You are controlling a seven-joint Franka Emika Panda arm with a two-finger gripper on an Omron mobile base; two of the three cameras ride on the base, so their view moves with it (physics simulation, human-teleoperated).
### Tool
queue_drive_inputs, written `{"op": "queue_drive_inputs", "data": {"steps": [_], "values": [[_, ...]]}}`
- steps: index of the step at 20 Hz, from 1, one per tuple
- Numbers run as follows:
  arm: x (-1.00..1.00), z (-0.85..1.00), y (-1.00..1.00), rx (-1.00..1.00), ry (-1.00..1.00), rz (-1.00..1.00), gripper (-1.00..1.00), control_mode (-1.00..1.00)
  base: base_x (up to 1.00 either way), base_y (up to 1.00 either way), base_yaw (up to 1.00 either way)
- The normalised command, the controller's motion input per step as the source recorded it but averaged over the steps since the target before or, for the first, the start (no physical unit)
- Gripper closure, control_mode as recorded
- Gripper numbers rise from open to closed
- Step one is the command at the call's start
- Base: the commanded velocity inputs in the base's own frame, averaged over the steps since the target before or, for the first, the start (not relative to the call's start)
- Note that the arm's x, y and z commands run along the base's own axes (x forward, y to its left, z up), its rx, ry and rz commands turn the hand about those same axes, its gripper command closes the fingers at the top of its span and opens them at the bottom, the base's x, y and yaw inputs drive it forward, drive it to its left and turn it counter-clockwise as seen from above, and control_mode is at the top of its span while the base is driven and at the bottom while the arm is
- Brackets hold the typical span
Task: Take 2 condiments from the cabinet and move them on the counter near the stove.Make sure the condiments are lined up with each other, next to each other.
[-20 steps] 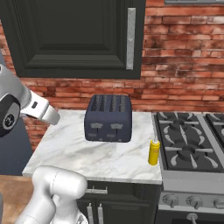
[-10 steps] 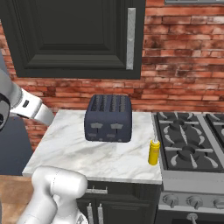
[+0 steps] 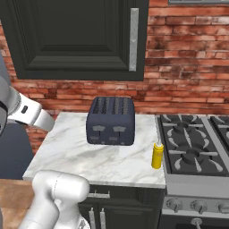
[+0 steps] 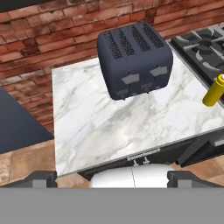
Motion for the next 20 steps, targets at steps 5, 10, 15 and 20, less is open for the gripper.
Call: {"op": "queue_drive_inputs", "data": {"steps": [5, 10, 15, 20], "values": [[-0.02, 0.0, 0.0, 0.0, 0.0, 0.0, -1.0, -1.0, 0.0, 0.0, 0.0], [-0.23, -0.02, 0.12, 0.0, -0.01, 0.01, -1.0, 1.0, -0.48, 0.38, 0.13], [0.0, 0.0, 0.0, 0.0, 0.0, 0.0, -1.0, 1.0, -0.82, 0.91, 0.55], [0.0, 0.0, 0.0, 0.0, 0.0, 0.0, -1.0, 1.0, -0.48, 0.86, 0.87]]}}
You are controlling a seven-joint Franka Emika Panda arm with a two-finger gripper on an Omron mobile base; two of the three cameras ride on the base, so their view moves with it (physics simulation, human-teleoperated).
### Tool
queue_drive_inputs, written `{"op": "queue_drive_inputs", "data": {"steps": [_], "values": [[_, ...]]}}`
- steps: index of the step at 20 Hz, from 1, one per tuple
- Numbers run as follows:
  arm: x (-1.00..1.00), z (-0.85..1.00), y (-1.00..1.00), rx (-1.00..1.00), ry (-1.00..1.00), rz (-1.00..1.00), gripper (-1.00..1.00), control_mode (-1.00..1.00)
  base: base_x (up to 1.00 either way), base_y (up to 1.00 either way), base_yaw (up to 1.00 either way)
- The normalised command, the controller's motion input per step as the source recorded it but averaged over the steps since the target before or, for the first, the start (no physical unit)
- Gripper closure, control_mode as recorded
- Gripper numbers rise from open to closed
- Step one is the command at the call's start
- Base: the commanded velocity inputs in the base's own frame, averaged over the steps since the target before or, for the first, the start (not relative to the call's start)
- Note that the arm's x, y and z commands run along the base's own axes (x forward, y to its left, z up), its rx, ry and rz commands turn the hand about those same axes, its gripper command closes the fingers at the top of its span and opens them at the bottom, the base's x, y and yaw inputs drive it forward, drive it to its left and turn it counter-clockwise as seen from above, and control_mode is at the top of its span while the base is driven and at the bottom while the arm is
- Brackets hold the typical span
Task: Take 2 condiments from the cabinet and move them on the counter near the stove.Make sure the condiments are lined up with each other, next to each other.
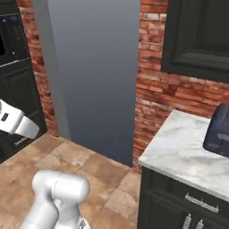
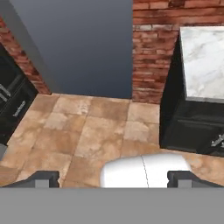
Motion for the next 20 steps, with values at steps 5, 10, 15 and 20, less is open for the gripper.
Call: {"op": "queue_drive_inputs", "data": {"steps": [5, 10, 15, 20], "values": [[0.0, 0.0, 0.0, 0.0, 0.0, 0.0, -1.0, 1.0, -0.19, 0.41, 1.0], [0.0, 0.0, 0.0, 0.0, 0.0, 0.0, -1.0, 1.0, -0.1, 0.32, 1.0], [0.0, 0.0, 0.0, 0.0, 0.0, 0.0, -1.0, 1.0, 0.01, 0.33, 0.96], [0.0, 0.0, 0.0, 0.0, 0.0, 0.0, -1.0, 1.0, 0.2, 0.33, 0.89]]}}
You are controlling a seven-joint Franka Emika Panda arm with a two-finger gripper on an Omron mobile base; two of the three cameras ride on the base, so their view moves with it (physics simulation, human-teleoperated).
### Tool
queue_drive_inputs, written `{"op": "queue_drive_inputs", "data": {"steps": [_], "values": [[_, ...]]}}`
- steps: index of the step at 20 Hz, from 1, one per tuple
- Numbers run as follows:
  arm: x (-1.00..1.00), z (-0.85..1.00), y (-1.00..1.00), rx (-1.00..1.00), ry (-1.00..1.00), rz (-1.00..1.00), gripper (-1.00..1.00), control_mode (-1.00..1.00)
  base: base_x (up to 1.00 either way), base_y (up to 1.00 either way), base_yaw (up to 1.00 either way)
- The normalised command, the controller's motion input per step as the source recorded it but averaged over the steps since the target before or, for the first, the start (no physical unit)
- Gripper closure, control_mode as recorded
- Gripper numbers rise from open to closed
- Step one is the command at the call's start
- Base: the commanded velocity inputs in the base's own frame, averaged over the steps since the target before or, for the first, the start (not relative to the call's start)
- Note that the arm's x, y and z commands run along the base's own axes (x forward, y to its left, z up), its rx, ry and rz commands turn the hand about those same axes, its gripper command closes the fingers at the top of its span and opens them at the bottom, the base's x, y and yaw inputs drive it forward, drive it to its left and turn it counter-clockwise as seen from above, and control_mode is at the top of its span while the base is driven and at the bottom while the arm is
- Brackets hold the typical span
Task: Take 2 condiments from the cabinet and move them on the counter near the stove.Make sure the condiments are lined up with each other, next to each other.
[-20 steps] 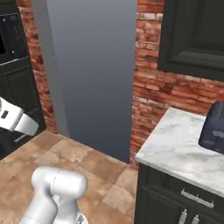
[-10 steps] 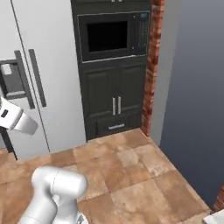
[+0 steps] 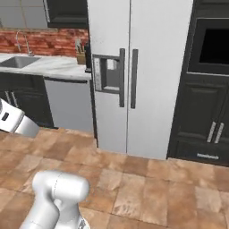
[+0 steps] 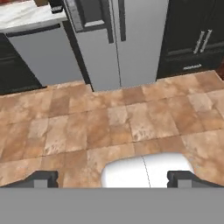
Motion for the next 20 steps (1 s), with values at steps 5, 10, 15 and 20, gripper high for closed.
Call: {"op": "queue_drive_inputs", "data": {"steps": [5, 10, 15, 20], "values": [[0.0, 0.0, 0.0, 0.0, 0.0, 0.0, -1.0, 1.0, 0.48, 0.24, 0.8], [0.0, 0.0, 0.0, 0.0, 0.0, 0.0, -1.0, 1.0, 0.66, 0.02, 0.4], [0.0, 0.0, 0.0, 0.0, 0.0, 0.0, -1.0, 1.0, 0.95, 0.04, 0.08], [0.0, 0.0, 0.0, 0.0, 0.0, 0.0, -1.0, 1.0, 1.0, 0.24, 0.04]]}}
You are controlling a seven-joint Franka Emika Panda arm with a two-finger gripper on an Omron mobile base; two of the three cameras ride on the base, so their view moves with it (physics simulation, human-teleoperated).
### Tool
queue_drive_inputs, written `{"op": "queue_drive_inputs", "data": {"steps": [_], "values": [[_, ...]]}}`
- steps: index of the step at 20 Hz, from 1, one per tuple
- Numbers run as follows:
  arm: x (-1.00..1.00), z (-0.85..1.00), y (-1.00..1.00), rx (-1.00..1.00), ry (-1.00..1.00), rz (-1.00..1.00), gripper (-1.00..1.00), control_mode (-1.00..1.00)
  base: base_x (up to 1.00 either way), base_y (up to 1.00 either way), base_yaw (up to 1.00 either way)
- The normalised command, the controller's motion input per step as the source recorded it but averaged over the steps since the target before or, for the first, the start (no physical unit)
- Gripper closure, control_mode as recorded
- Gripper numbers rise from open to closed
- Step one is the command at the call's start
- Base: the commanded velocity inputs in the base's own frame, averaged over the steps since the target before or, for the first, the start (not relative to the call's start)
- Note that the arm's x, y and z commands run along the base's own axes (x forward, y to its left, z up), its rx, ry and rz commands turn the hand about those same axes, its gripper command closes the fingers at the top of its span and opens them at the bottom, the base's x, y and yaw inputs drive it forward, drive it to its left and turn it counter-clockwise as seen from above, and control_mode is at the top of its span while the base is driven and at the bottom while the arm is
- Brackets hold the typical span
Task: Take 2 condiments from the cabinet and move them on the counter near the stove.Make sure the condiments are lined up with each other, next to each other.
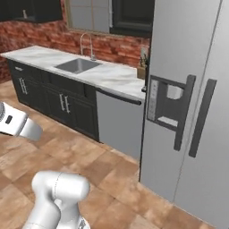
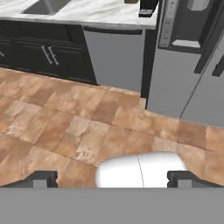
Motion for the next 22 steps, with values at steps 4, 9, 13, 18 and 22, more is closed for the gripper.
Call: {"op": "queue_drive_inputs", "data": {"steps": [4, 9, 13, 18, 22], "values": [[0.0, 0.0, 0.0, 0.0, 0.0, 0.0, -1.0, 1.0, 1.0, 0.45, 0.07], [0.0, 0.0, 0.0, 0.0, 0.0, 0.0, -1.0, 1.0, 1.0, 0.47, 0.1], [0.0, 0.0, 0.0, 0.0, 0.0, 0.0, -1.0, 1.0, 1.0, 0.17, 0.04], [0.0, 0.0, 0.0, 0.0, 0.0, 0.0, -1.0, 1.0, 1.0, 0.1, 0.0], [0.0, 0.0, 0.0, 0.0, 0.0, 0.0, -1.0, 1.0, 1.0, 0.21, 0.0]]}}
